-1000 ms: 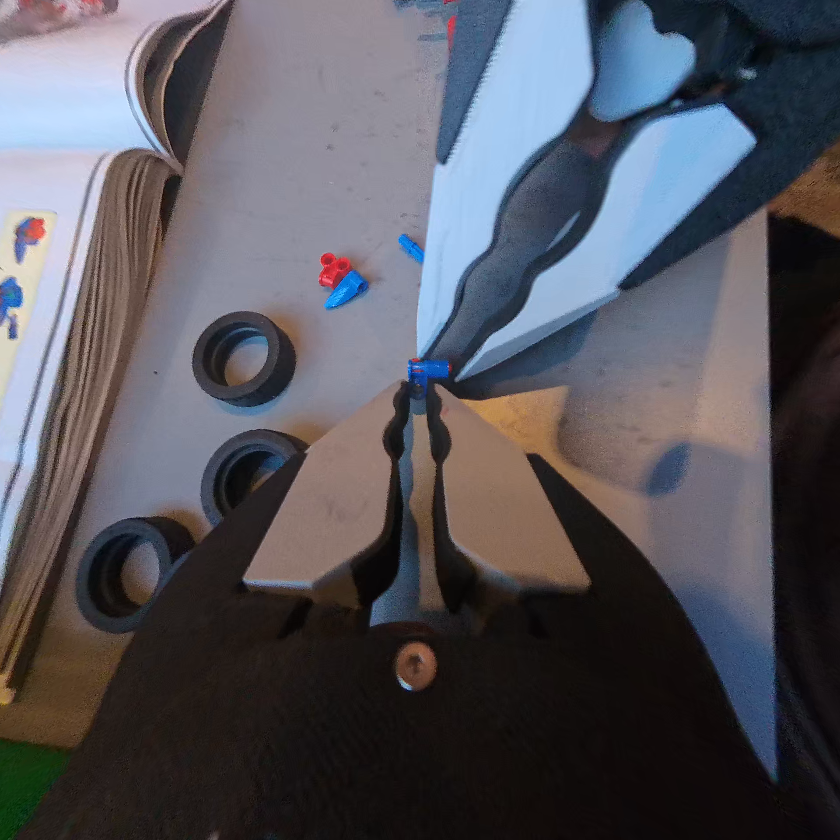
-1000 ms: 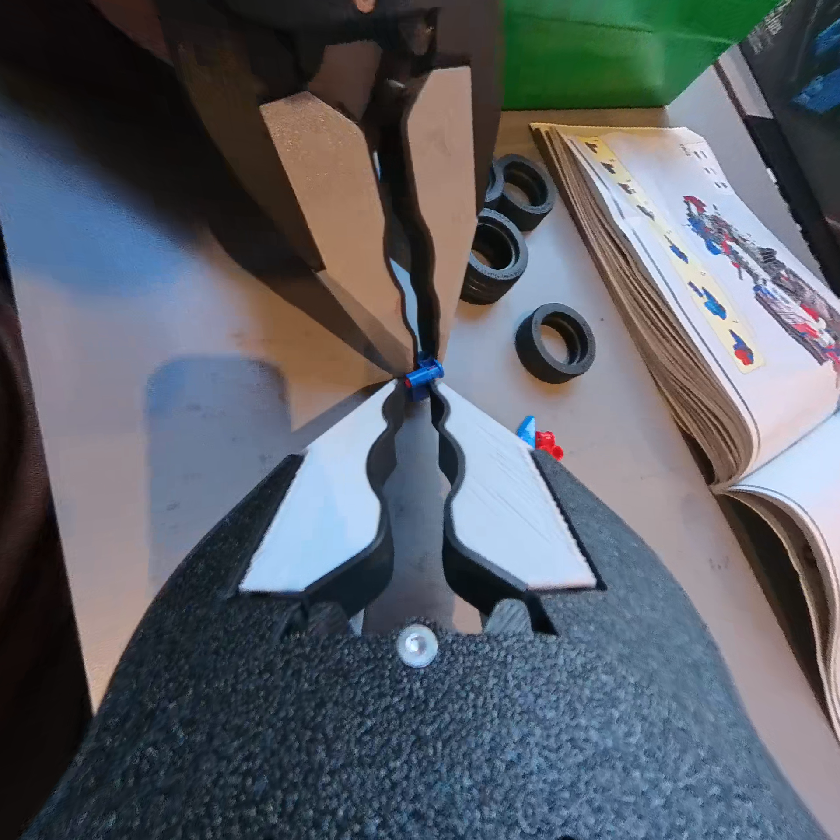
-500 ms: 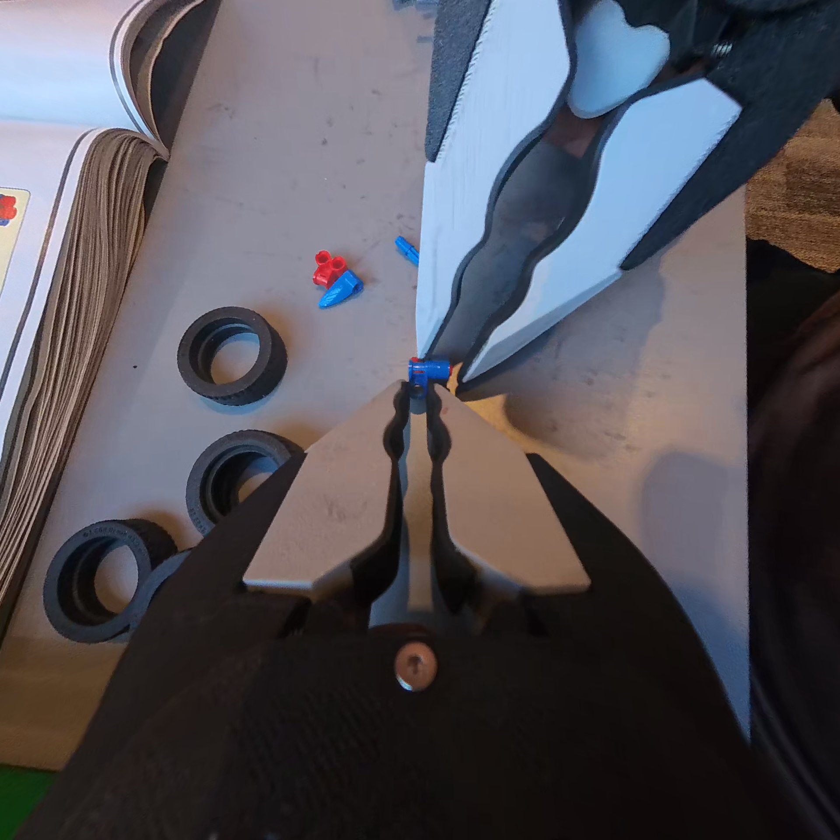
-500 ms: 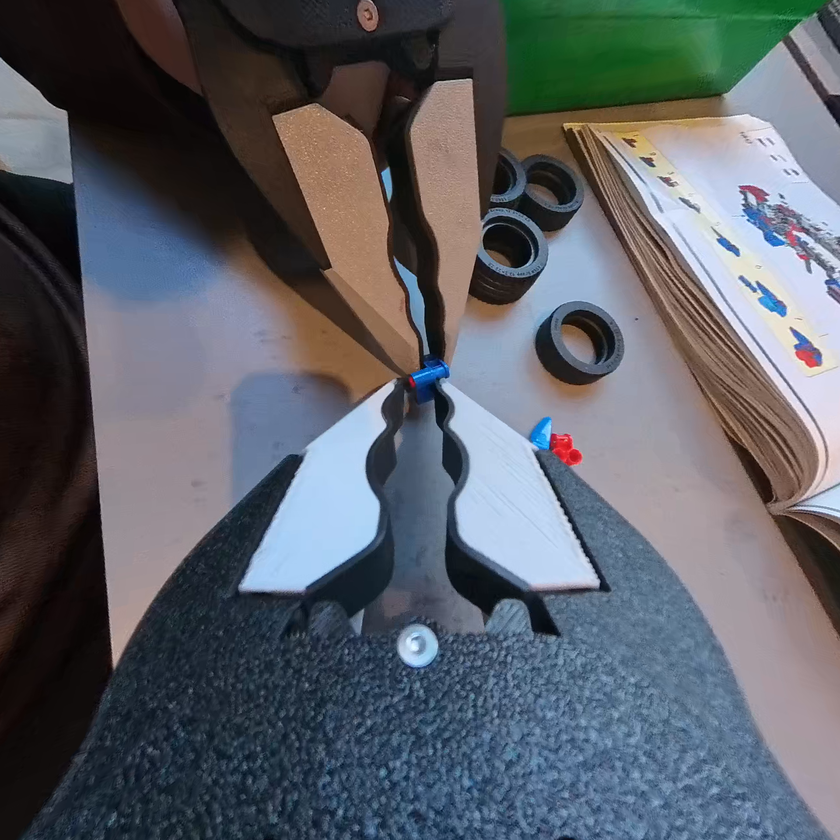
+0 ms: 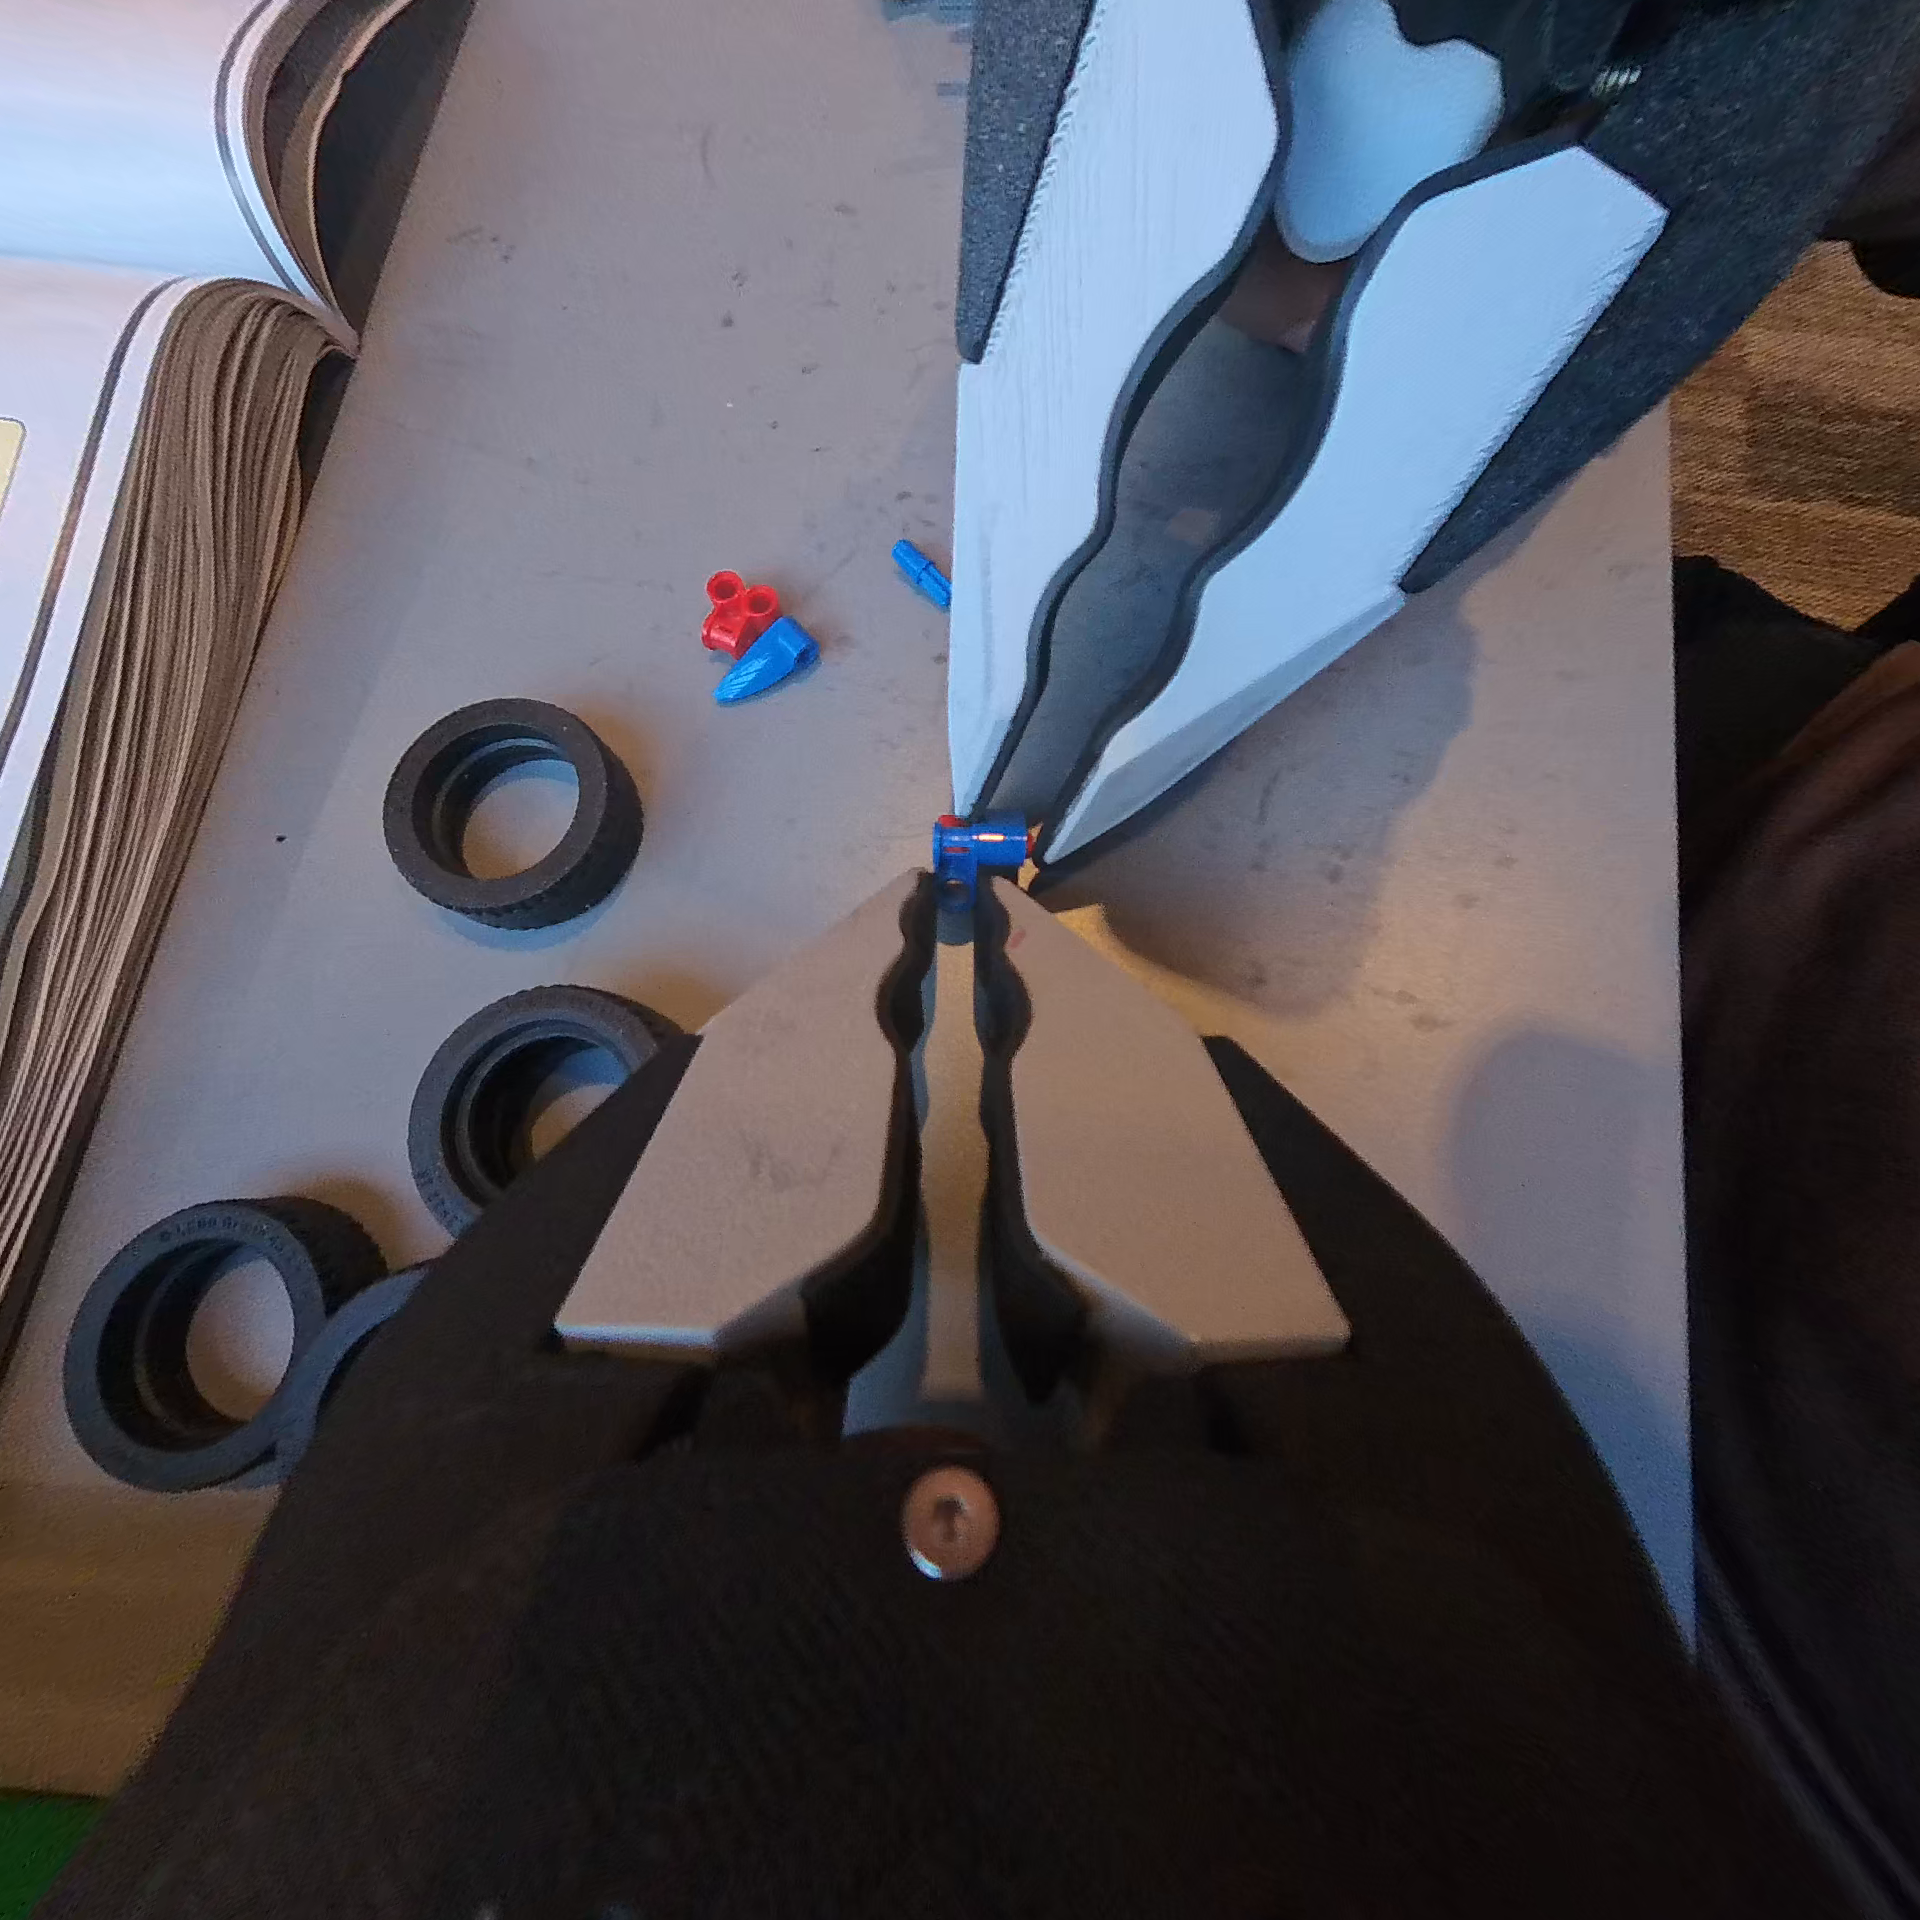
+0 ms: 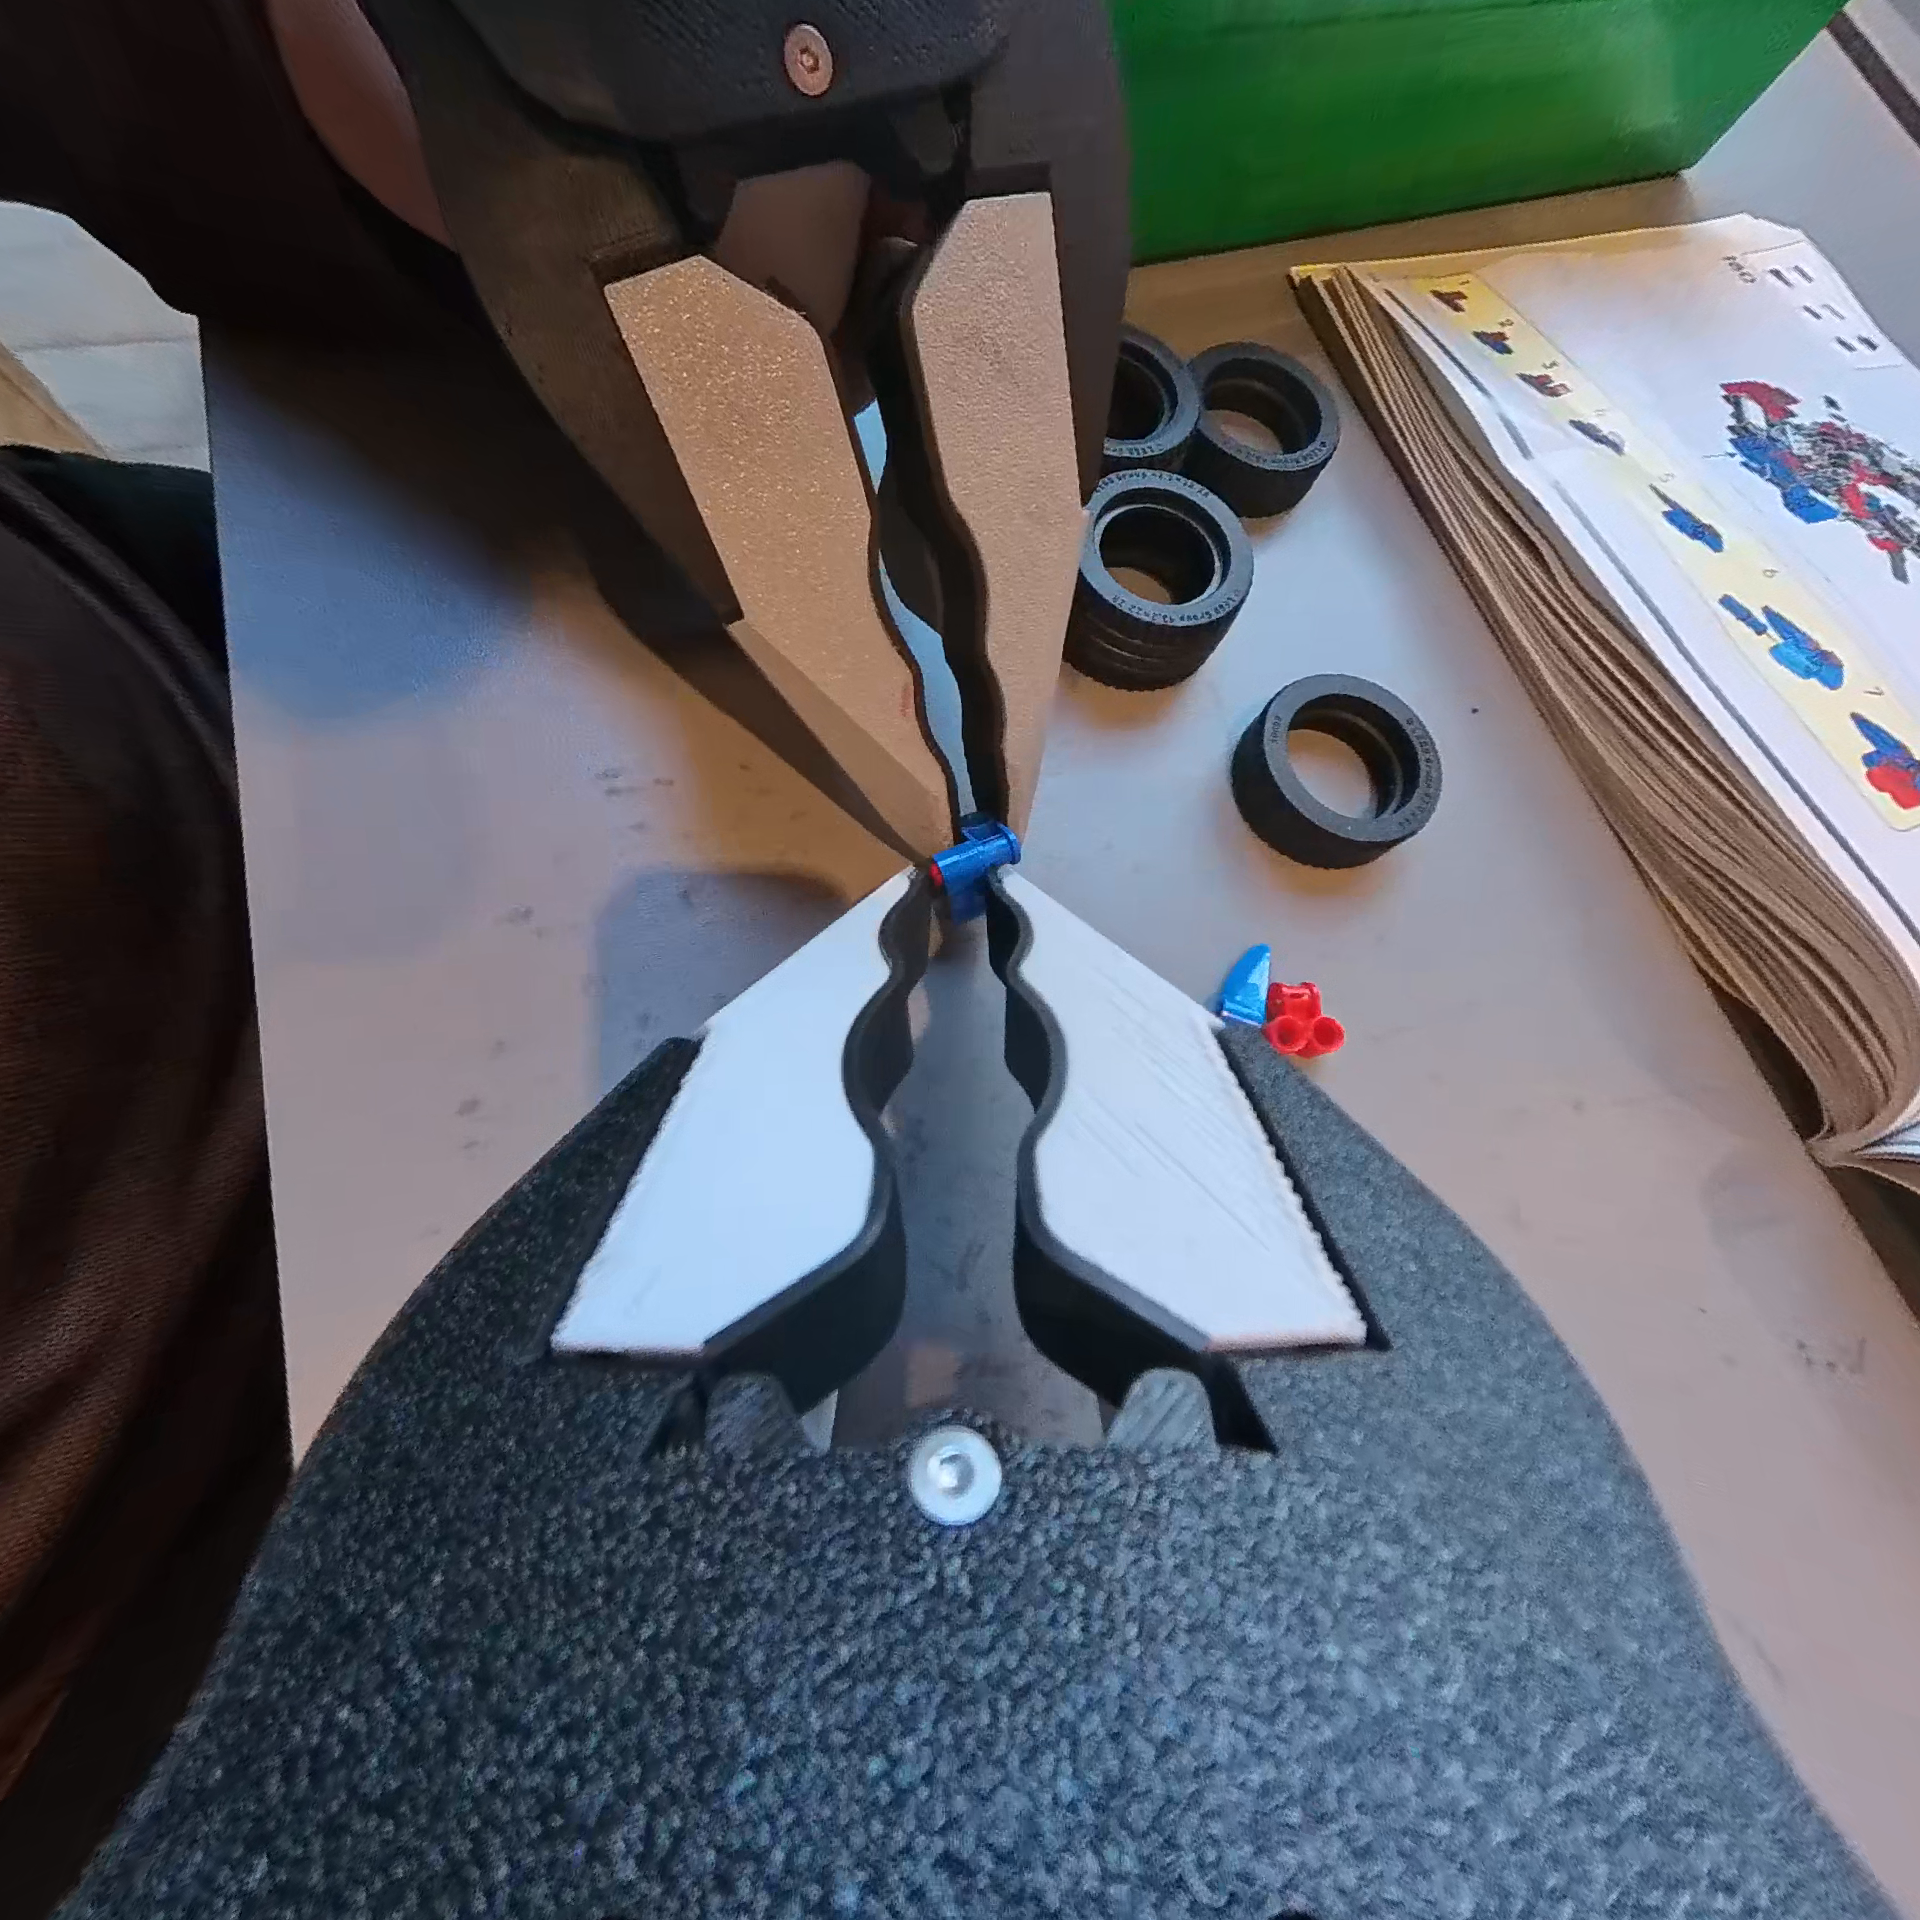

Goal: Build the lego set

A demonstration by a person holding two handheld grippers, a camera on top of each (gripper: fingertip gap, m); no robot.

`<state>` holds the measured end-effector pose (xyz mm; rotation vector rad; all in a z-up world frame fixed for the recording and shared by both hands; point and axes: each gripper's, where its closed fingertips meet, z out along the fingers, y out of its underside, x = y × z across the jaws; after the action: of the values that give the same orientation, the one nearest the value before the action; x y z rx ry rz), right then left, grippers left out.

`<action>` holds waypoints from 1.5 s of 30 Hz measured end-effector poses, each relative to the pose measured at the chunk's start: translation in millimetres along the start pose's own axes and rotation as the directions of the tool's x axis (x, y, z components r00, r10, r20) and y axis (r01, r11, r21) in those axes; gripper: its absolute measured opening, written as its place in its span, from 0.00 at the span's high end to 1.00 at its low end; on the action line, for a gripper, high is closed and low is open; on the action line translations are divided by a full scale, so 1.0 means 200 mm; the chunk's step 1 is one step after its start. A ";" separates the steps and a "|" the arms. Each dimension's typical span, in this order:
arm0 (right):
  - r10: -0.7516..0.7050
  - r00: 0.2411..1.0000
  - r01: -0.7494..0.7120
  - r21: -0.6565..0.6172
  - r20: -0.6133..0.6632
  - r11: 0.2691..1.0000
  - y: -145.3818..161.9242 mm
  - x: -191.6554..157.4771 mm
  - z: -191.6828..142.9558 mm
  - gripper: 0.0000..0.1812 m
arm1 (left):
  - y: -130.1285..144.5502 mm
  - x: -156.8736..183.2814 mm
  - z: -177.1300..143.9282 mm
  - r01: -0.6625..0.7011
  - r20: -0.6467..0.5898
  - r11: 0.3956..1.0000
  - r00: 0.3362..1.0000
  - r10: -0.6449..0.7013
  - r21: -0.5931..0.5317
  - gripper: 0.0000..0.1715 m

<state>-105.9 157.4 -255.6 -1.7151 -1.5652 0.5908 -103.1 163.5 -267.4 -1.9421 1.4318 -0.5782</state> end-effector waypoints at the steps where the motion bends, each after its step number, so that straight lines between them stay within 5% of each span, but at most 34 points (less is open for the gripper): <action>1: -0.001 1.000 0.001 0.000 0.001 1.000 0.00 0.00 0.00 0.95 | 0.00 0.00 0.00 0.000 -0.004 1.000 1.000 0.000 0.000 0.98; 30: -0.014 0.994 0.018 -0.041 0.106 0.999 0.00 -0.06 0.03 0.97 | 0.02 0.04 -0.03 -0.152 0.023 0.988 0.988 0.153 -0.006 0.98; 45: -0.169 0.977 0.165 -0.041 -0.127 0.985 0.00 -0.01 -0.01 0.87 | 0.01 0.00 -0.02 -0.254 0.085 0.967 0.964 0.252 0.012 0.98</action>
<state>-104.6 155.6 -255.3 -1.5914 -1.6125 0.3656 -106.5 161.7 -266.4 -1.7092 1.5810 -0.3897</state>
